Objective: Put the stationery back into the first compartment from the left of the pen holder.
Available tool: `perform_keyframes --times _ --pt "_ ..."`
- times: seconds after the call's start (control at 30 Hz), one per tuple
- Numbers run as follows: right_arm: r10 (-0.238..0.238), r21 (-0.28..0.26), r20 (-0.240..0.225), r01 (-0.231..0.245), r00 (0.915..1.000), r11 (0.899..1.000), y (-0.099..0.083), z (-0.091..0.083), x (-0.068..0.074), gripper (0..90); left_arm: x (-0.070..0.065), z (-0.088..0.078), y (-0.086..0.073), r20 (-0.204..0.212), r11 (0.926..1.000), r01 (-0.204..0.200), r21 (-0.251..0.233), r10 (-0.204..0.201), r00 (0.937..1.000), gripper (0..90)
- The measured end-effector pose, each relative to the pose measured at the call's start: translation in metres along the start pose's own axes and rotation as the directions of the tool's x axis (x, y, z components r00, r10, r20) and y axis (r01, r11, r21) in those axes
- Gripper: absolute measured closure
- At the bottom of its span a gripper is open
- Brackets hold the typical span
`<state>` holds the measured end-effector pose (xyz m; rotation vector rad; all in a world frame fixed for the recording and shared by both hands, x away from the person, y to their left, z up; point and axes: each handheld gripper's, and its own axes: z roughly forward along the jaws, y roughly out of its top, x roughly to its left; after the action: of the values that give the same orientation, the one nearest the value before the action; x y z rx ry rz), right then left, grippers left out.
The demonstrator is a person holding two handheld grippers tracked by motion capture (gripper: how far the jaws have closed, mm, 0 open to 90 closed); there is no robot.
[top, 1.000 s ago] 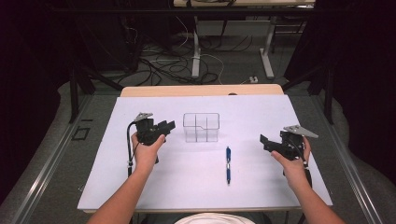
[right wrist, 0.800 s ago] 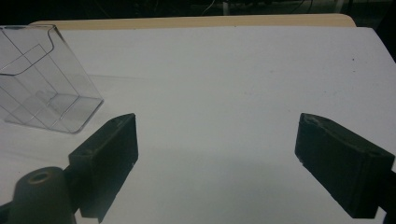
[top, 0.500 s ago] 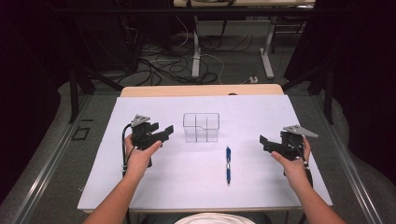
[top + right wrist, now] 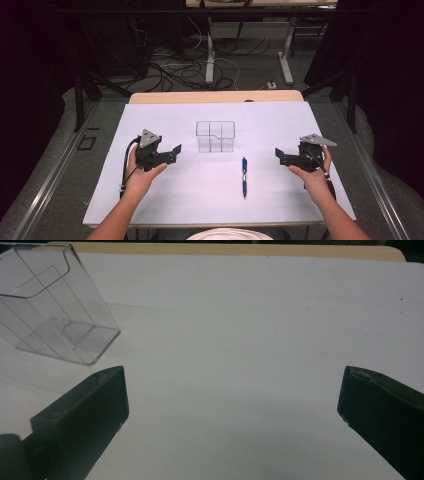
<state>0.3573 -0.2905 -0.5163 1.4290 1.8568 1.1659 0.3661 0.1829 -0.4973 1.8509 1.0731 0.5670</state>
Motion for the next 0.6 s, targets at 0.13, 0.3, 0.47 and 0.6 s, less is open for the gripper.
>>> perform_keyframes --times 0.13,0.3,0.47,0.6 --pt "-0.021 0.002 -0.001 0.021 0.9998 1.000 -0.001 0.001 0.002 0.0 0.000 -0.005 -0.004 0.016 0.9997 0.025 0.004 -0.025 0.9995 15.1" --pt "-0.043 0.005 -0.010 0.043 0.9990 0.999 -0.001 0.002 0.005 1.0 0.001 -0.010 -0.009 0.037 0.9990 0.045 0.006 -0.045 0.9983 5.0" --pt "-0.075 0.005 -0.029 0.075 0.9968 0.997 -0.002 0.003 0.008 5.1 0.001 -0.014 -0.013 0.055 0.9976 0.069 0.009 -0.070 0.9960 0.0" --pt "-0.106 0.003 -0.040 0.107 0.9935 0.994 -0.002 0.003 0.012 8.1 0.001 -0.014 -0.015 0.071 0.9938 0.110 0.013 -0.111 0.9913 0.0"
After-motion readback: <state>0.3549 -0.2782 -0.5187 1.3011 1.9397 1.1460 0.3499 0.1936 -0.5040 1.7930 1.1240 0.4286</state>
